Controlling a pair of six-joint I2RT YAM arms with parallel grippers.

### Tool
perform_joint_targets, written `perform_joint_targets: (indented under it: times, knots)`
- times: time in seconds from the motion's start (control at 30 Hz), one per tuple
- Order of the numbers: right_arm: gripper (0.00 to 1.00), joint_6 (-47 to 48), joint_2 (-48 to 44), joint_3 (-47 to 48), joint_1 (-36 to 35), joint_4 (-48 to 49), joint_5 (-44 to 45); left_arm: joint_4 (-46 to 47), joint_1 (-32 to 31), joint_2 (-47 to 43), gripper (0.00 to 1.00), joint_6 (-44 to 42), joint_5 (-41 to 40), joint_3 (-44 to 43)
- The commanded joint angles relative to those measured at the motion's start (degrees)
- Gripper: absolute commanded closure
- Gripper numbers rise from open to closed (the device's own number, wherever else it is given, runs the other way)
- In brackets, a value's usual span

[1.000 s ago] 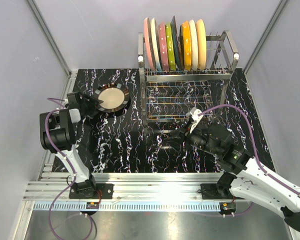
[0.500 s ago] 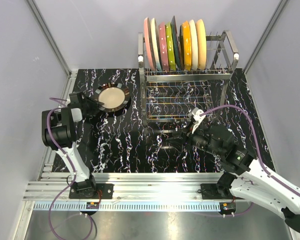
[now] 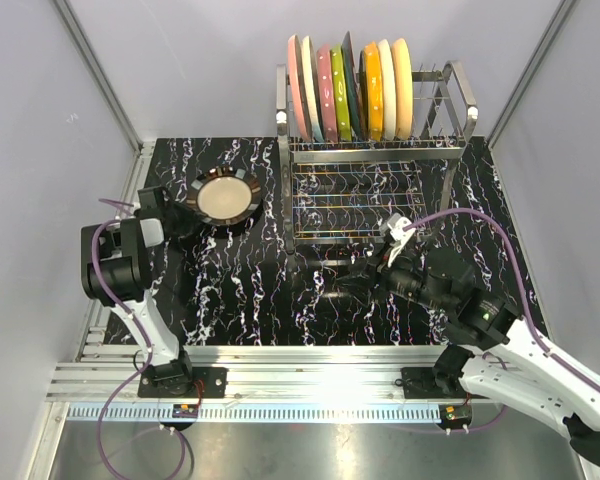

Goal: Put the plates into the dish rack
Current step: Grab a plate with the left arm, then pass the plate from the left arm to the right

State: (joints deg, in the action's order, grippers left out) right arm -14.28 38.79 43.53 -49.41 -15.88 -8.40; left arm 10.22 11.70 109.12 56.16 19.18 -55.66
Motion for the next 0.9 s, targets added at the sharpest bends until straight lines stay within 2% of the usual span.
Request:
perform_joint_targets:
  times: [0.0,0.27,0.43,0.57,0.7,0.87]
  knots:
    - [0.43,0.92,0.85,2.97,-0.43,0.59,-1.88,-4.77,-0.28,-5.05,1.0,-3.25,-2.13,1.34]
    - [0.36,2.86,7.88,4.63,-0.78,1.02,-5.92,-10.04,-0.37,-17.34,1.0,-8.17,-4.94,5.46]
    - [0.29,2.24,10.34,5.25,-2.0,3.04,-6.98,-10.04,-0.28,-24.91,1.0,-7.21,-5.03,10.91]
    - [0.27,5.22,12.97,6.91,-4.99,3.57,-5.49,-13.11,-0.19,-31.68,1.0,-6.42,-5.99,13.73]
    - [0.22,8.04,18.25,9.64,-10.95,2.7,-2.5,-17.58,-0.28,-37.91,1.0,-7.55,-3.8,13.03]
    - [0.09,10.85,25.02,13.06,-17.82,2.87,3.82,-21.46,-0.28,-44.33,1.0,-9.75,-2.4,13.55]
